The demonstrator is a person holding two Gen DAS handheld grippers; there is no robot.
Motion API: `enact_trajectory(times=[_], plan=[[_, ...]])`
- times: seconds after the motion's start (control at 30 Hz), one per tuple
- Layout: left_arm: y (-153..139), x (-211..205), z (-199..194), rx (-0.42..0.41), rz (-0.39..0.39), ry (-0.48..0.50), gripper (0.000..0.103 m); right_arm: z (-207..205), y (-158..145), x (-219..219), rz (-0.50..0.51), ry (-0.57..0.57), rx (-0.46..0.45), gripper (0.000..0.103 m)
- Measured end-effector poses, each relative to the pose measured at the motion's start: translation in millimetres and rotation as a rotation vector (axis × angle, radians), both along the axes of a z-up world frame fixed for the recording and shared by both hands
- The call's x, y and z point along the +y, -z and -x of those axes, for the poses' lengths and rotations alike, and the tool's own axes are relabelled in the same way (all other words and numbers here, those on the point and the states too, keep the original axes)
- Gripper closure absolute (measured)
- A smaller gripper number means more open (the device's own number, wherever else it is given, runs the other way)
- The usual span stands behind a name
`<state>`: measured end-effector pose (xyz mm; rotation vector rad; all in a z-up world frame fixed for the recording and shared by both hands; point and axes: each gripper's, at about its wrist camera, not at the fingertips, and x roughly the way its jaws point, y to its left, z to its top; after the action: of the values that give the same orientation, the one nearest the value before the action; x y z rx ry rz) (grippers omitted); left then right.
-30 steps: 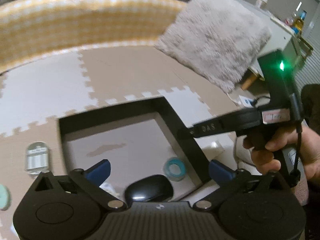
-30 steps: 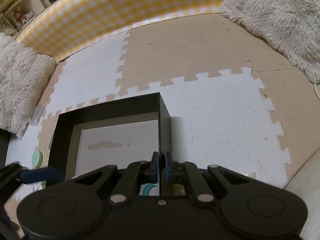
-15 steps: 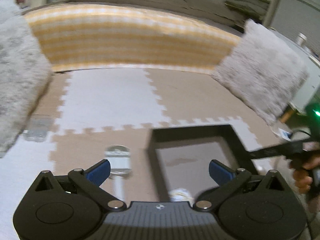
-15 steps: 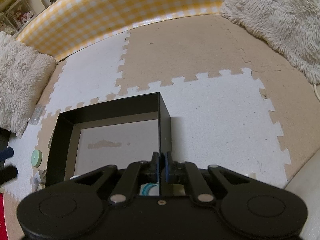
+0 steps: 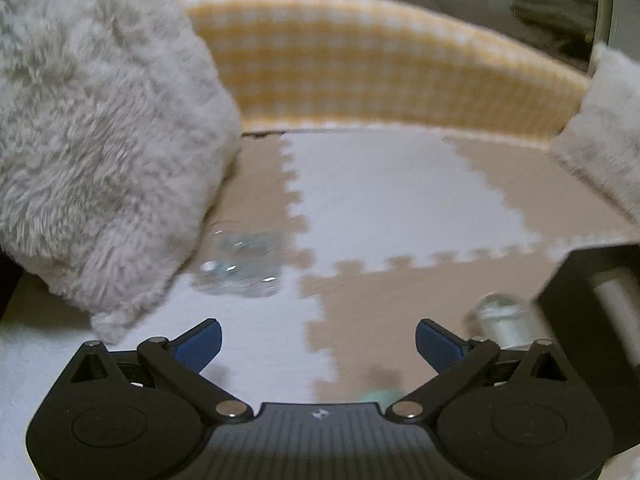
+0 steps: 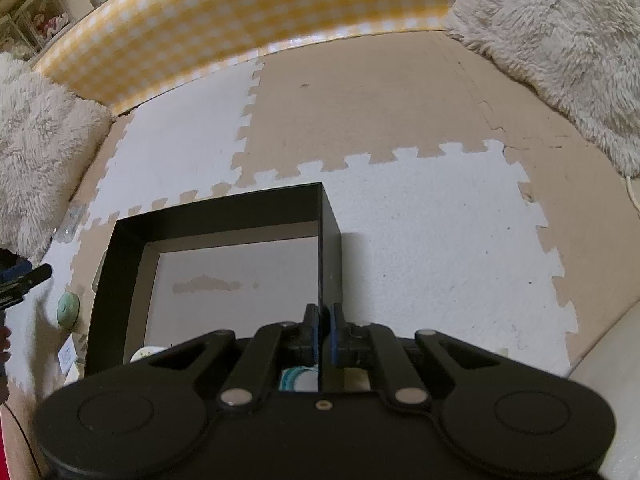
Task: Organize rigid objects
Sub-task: 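Move the left gripper to the clear plastic pill case and grasp it, then carry the clear pill case with the left gripper into the box and release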
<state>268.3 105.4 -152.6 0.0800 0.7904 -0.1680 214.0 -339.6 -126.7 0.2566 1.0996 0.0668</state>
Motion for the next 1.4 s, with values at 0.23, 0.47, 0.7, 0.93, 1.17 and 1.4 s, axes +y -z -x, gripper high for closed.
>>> enact_trajectory(times=[0.23, 0.47, 0.7, 0.93, 1.17, 1.4], plan=[[29, 30, -30, 0.001, -0.012, -0.016, 0.012, 1, 1, 6, 0.034, -0.022, 0.007, 0.097], [42, 43, -49, -0.087, -0.027, 0.003, 0.010, 2, 1, 7, 0.052, -0.038, 0.012, 0.097], [44, 34, -77, -0.122, -0.029, 0.005, 0.011, 1, 1, 11, 0.077, -0.050, 0.015, 0.097], [42, 24, -93, -0.082, -0.009, -0.065, 0.025, 2, 1, 12, 0.083, -0.053, 0.016, 0.097], [36, 18, -86, -0.025, -0.035, -0.090, 0.027, 2, 1, 12, 0.082, -0.052, 0.017, 0.097], [30, 3, -68, 0.061, -0.046, -0.095, 0.028, 4, 2, 9, 0.059, -0.040, 0.019, 0.097]])
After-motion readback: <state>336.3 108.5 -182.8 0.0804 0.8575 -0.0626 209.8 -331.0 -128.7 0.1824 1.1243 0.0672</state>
